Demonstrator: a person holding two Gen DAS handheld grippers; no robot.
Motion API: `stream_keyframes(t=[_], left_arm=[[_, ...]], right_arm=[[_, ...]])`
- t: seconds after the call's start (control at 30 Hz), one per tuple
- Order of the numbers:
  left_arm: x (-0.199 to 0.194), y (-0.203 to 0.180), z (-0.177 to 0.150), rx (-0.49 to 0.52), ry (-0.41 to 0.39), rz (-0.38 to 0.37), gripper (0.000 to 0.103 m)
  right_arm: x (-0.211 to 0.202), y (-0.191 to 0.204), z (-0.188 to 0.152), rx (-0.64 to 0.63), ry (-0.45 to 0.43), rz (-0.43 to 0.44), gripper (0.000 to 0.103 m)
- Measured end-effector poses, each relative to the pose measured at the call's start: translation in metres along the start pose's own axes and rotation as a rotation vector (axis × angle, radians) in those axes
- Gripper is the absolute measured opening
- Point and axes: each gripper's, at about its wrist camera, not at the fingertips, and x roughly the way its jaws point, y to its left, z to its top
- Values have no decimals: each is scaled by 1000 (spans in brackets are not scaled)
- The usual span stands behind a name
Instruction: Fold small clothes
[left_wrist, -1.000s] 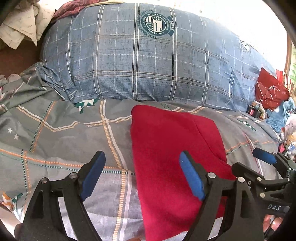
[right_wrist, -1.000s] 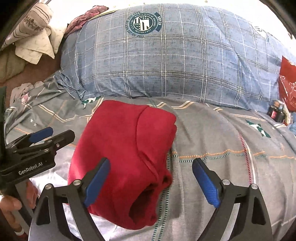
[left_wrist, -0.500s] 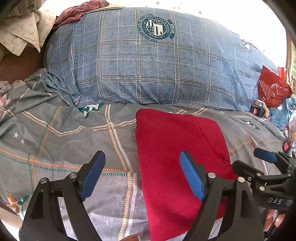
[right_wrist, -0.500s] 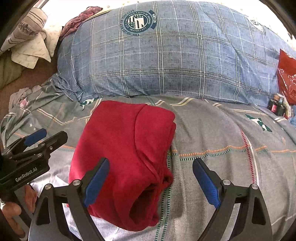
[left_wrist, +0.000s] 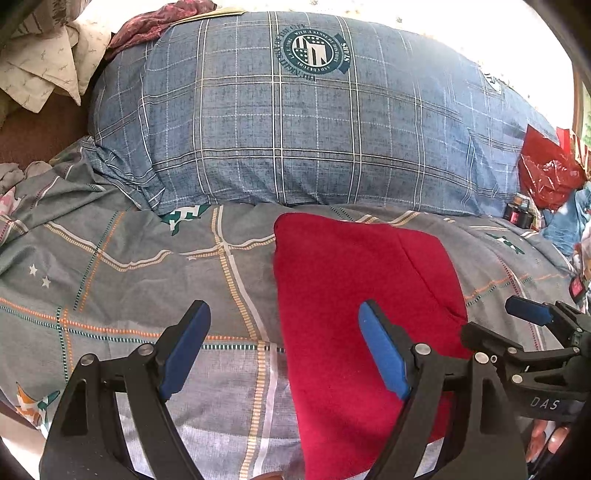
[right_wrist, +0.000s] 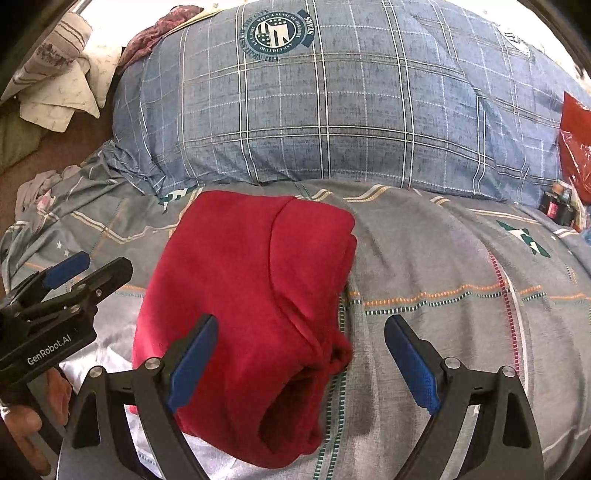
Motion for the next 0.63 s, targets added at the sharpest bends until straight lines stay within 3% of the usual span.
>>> stream_keyframes(t=[0.63], left_arm=[[14, 11, -2, -12, 20, -7, 83]], right_arm=[[13, -7, 1, 5, 28, 19, 93]])
